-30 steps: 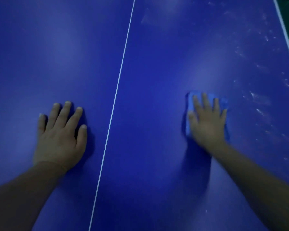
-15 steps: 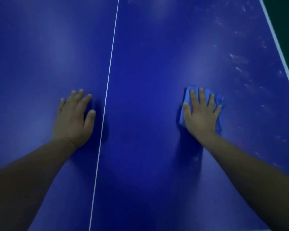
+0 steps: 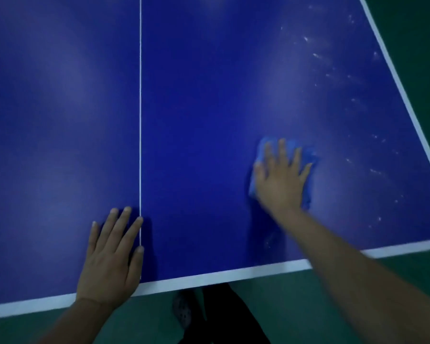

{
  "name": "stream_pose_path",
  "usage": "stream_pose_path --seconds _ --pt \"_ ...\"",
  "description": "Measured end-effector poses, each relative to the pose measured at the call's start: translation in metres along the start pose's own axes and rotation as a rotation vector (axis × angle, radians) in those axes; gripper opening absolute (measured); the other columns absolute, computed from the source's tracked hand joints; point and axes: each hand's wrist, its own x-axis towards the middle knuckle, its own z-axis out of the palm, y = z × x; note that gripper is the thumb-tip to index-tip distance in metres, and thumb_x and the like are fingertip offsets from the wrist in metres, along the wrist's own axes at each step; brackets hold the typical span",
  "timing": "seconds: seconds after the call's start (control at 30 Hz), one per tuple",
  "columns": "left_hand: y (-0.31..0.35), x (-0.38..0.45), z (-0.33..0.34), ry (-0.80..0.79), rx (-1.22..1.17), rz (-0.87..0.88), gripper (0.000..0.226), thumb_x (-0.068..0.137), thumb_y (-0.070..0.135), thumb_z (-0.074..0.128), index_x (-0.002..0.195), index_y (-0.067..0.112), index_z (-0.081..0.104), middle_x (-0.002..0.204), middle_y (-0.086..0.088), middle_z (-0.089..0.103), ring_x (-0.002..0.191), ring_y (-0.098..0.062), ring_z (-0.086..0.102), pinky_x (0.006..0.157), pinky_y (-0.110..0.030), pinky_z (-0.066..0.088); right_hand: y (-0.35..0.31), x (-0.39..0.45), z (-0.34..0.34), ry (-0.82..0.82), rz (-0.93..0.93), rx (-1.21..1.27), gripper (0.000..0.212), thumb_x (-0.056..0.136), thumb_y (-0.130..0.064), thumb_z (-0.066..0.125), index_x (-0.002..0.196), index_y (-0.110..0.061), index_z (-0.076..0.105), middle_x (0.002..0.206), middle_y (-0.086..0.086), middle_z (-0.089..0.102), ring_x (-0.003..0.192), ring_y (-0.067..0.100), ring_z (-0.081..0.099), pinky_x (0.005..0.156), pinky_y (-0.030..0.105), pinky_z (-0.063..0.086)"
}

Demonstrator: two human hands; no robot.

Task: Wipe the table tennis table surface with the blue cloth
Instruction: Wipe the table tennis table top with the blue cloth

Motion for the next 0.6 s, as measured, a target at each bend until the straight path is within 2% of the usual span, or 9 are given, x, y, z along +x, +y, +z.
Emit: stream_pose_path --seconds 0.1,0.17,0.23,0.33,0.4,0.43,0.5,0.57,0.6 --pt "-0.003 0.001 0.001 0.010 0.012 0.026 0.059 0.103 0.040 0.024 0.145 0.006 0.049 0.158 -0.013 0.036 0.151 -0.031 0.021 0.122 -0.055 0.010 -0.006 -0.126 0.007 -0.079 -0.560 -0.029 0.056 0.100 -0.051 0.035 0.153 -0.032 0.036 0.163 0.000 0.025 0.150 0.038 0.018 0.116 0.066 0.013" --pt "-0.001 0.000 0.002 0.016 0.008 0.035 0.057 0.101 0.036 0.028 0.143 0.005 0.051 0.156 -0.015 0.039 0.149 -0.033 0.024 0.121 -0.058 0.014 0.028 -0.134 -0.001 -0.164 -0.677 -0.020 0.055 0.101 -0.054 0.032 0.152 -0.035 0.036 0.162 -0.001 0.028 0.149 0.037 0.021 0.115 0.066 0.015" --pt "-0.001 0.001 0.004 0.026 0.002 0.039 0.056 0.099 0.033 0.031 0.142 0.004 0.052 0.154 -0.016 0.040 0.148 -0.035 0.026 0.120 -0.059 0.016 0.071 -0.101 -0.003 -0.106 -0.520 -0.108 0.058 0.101 -0.059 0.019 0.153 -0.035 0.029 0.162 0.000 0.027 0.149 0.037 0.021 0.113 0.068 0.020" --pt "0.000 0.002 0.005 0.035 0.002 0.027 0.056 0.099 0.032 0.030 0.142 0.004 0.051 0.155 -0.016 0.040 0.148 -0.035 0.026 0.120 -0.058 0.016 0.109 -0.050 -0.010 -0.125 0.007 -0.054 0.065 0.097 -0.062 0.011 0.157 -0.038 0.014 0.167 -0.004 0.008 0.152 0.033 0.004 0.118 0.063 0.006" --pt "0.001 0.002 0.005 0.031 0.001 0.030 0.056 0.099 0.032 0.029 0.143 0.005 0.051 0.155 -0.016 0.039 0.149 -0.035 0.025 0.121 -0.056 0.015 0.090 -0.040 -0.011 -0.100 0.235 0.022 0.063 0.099 -0.060 0.016 0.158 -0.038 0.011 0.167 -0.005 0.002 0.152 0.033 -0.001 0.118 0.063 0.001" --pt "0.000 0.002 0.005 0.026 0.005 0.029 0.056 0.099 0.032 0.028 0.144 0.006 0.050 0.156 -0.016 0.038 0.149 -0.035 0.024 0.122 -0.055 0.014 0.068 -0.048 -0.010 -0.095 0.254 0.012 0.061 0.100 -0.058 0.018 0.158 -0.037 0.012 0.167 -0.004 0.004 0.152 0.035 0.001 0.118 0.064 0.002" --pt "0.000 0.000 0.006 0.018 0.008 0.025 0.056 0.099 0.032 0.028 0.144 0.007 0.050 0.157 -0.015 0.037 0.150 -0.034 0.023 0.123 -0.052 0.011 0.029 -0.090 0.001 -0.056 -0.018 -0.030 0.060 0.101 -0.055 0.020 0.157 -0.035 0.017 0.166 0.000 0.011 0.151 0.039 0.008 0.118 0.065 0.005" --pt "0.000 0.000 0.006 0.019 0.006 0.022 0.057 0.099 0.033 0.027 0.145 0.007 0.049 0.157 -0.015 0.037 0.150 -0.033 0.022 0.123 -0.051 0.010 0.020 -0.138 0.007 -0.134 -0.438 -0.089 0.059 0.101 -0.055 0.020 0.157 -0.036 0.018 0.166 -0.002 0.014 0.151 0.037 0.009 0.119 0.063 0.006" --pt "0.000 0.000 0.006 0.019 0.006 0.023 0.057 0.099 0.033 0.026 0.145 0.007 0.049 0.157 -0.015 0.037 0.150 -0.033 0.022 0.123 -0.051 0.010 0.032 -0.144 0.004 -0.172 -0.526 -0.093 0.059 0.100 -0.056 0.021 0.156 -0.037 0.016 0.165 -0.003 0.015 0.151 0.035 0.010 0.119 0.063 0.008"
